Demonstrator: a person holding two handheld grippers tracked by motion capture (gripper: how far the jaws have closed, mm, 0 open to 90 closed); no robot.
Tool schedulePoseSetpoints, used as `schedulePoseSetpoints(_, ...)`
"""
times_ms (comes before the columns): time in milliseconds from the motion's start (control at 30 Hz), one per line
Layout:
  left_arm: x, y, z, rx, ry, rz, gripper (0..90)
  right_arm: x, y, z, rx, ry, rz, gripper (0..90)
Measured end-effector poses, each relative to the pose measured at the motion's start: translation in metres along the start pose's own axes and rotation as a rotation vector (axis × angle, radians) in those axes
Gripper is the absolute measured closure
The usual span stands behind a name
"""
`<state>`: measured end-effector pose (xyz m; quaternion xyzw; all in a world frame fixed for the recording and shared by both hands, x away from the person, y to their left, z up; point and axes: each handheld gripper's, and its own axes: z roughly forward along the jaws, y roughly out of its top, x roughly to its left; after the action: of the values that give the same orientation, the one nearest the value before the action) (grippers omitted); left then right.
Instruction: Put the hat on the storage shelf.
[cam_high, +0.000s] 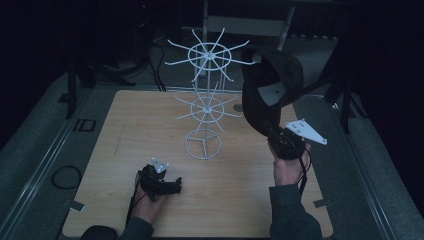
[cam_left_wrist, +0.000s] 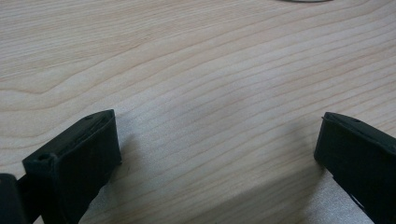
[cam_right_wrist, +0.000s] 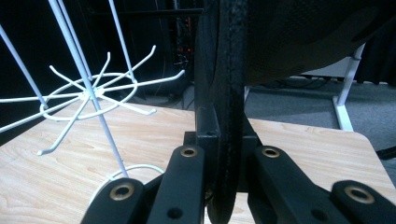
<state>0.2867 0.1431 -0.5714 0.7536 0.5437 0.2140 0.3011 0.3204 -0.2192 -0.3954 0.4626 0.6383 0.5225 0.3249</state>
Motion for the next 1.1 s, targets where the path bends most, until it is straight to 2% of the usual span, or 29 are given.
schedulePoseSetpoints(700, 0.000, 0.000, 0.000, 0.000, 0.000, 0.000, 0.1, -0.008, 0.015, 0.004, -0.030, -0.032, -0.004, 86.6)
schedulePoseSetpoints(1100, 0.000, 0.000, 0.000, 0.000, -0.002, -0.002, 0.2, -0.008, 0.017, 0.006, -0.043, -0.036, -0.019, 86.6)
